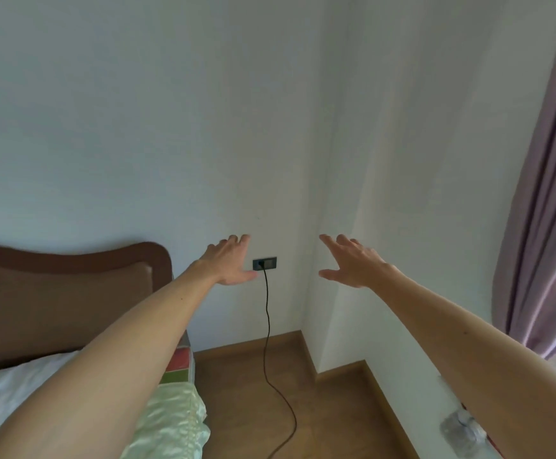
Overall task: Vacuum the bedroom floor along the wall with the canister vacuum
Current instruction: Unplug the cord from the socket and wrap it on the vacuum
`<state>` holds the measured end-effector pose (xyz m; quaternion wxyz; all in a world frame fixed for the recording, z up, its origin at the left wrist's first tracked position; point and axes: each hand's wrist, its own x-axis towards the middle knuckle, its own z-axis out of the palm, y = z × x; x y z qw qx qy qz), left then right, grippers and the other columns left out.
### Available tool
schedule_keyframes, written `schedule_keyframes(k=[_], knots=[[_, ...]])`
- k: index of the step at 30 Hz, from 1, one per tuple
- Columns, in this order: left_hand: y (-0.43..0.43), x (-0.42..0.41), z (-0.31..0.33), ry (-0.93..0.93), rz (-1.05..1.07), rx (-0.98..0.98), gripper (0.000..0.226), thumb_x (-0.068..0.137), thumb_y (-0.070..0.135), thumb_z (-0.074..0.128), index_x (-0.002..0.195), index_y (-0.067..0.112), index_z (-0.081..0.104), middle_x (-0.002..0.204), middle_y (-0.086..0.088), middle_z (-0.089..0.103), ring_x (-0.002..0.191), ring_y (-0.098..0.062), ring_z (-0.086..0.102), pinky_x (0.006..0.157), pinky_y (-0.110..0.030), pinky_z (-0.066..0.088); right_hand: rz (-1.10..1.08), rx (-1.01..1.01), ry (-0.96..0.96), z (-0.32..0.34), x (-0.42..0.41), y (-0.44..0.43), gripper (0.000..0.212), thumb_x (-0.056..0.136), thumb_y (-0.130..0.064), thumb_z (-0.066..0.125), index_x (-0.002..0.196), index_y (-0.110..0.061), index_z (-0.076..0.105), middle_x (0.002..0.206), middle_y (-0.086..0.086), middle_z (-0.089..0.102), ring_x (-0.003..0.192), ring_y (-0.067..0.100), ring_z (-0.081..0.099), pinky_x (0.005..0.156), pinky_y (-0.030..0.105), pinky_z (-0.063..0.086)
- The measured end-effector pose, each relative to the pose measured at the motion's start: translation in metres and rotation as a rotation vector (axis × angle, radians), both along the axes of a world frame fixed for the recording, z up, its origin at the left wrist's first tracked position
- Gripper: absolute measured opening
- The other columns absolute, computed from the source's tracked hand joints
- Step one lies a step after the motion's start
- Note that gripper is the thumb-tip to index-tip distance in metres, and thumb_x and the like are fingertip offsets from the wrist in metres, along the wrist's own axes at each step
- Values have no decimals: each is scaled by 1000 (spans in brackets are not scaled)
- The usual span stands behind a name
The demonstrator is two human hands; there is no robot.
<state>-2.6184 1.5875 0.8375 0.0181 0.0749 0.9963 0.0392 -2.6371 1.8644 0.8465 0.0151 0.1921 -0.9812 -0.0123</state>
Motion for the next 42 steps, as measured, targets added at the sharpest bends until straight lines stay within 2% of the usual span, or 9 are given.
schedule_keyframes(k=[12, 16, 21, 26, 33, 38, 42], knots=[[-45, -125, -51, -90, 32, 20, 87, 90, 54, 56, 154, 13, 13, 144, -13, 40, 129, -31, 44, 103, -44, 38, 10, 18, -41, -32, -139, -44, 80, 94, -56, 56, 155, -23, 15, 139, 10, 44, 123, 32, 50, 93, 45, 50], [-49, -171, -80, -111, 67, 47, 84, 89, 53, 56, 152, 13, 16, 139, -11, 43, 126, -30, 45, 102, -42, 37, 45, 12, -64, -56, -201, -56, 79, 94, -55, 56, 155, -23, 16, 139, 9, 42, 124, 31, 48, 95, 44, 47], [-46, -242, -123, -180, 146, 35, 86, 91, 55, 55, 154, 14, 13, 145, -11, 40, 131, -30, 43, 106, -44, 36, 128, -4, -115, -103, -299, -62, 77, 95, -53, 55, 154, -22, 16, 139, 9, 43, 123, 30, 48, 93, 44, 50], [-31, -301, -183, -257, 196, 19, 84, 91, 54, 55, 154, 15, 16, 148, -10, 41, 132, -29, 45, 108, -44, 38, 209, 70, -215, -172, -379, -59, 77, 96, -53, 53, 155, -22, 14, 145, 9, 40, 126, 28, 47, 93, 41, 51], [-20, -330, -285, -416, 243, 65, 85, 91, 52, 55, 156, 17, 13, 153, -9, 37, 136, -28, 42, 112, -46, 35, 253, 79, -324, -259, -439, -73, 77, 98, -53, 50, 156, -20, 13, 144, 9, 40, 126, 27, 47, 93, 39, 51], [-21, -341, -355, -501, 252, 113, 85, 90, 55, 55, 155, 18, 14, 152, -9, 37, 134, -28, 45, 111, -45, 39, 232, 3, -353, -313, -476, -96, 74, 98, -54, 49, 155, -20, 15, 138, 9, 44, 122, 26, 49, 89, 39, 51], [-16, -354, -406, -543, 232, 177, 86, 91, 53, 55, 156, 16, 13, 158, -8, 31, 141, -27, 38, 114, -47, 34, 184, -84, -406, -354, -493, -112, 73, 98, -53, 50, 155, -21, 16, 141, 9, 44, 126, 27, 47, 95, 43, 50]])
